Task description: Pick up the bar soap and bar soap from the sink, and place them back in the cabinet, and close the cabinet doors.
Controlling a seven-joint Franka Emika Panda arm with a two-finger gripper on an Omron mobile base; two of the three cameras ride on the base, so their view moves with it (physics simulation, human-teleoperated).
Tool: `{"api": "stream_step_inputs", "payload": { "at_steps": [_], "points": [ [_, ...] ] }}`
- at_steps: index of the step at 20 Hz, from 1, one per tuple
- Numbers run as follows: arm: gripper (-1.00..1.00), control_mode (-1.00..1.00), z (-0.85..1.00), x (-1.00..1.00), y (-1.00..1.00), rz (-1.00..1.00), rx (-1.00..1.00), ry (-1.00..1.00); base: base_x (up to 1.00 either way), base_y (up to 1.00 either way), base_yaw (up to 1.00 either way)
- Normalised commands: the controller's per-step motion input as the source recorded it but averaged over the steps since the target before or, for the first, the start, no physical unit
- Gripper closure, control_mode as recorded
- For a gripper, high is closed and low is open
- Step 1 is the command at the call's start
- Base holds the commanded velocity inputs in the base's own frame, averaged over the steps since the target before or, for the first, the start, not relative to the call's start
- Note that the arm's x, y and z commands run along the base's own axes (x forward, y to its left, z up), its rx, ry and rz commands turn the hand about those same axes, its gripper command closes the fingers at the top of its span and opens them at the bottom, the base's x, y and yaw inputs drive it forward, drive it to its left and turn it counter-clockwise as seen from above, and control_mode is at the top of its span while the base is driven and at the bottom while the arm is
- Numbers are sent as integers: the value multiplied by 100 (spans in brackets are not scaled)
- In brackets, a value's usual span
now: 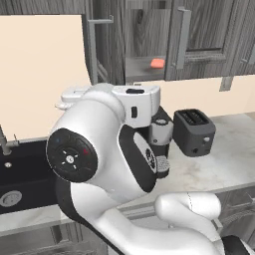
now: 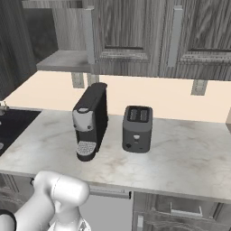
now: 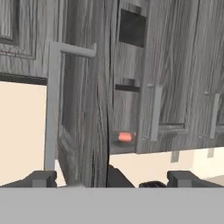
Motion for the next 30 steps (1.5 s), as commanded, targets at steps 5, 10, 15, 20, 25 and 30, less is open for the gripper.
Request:
{"api": "stream_step_inputs", "payload": {
  "at_steps": [5, 10, 15, 20, 25, 30],
  "points": [
    [-100, -100, -31, 4, 27, -5, -1, -5, 0, 0, 0],
    [-100, -100, -30, 11, 27, -5, -2, -6, 0, 0, 0],
    [-100, -100, -27, 19, 33, -7, -3, -7, 0, 0, 0],
    [-100, -100, -19, 26, 27, -9, -1, -7, 0, 0, 0],
    [-100, -100, -14, 30, 21, -10, 0, -6, 0, 0, 0],
    [-100, -100, -10, 33, 18, -10, 0, -4, 0, 0, 0]
  ]
}}
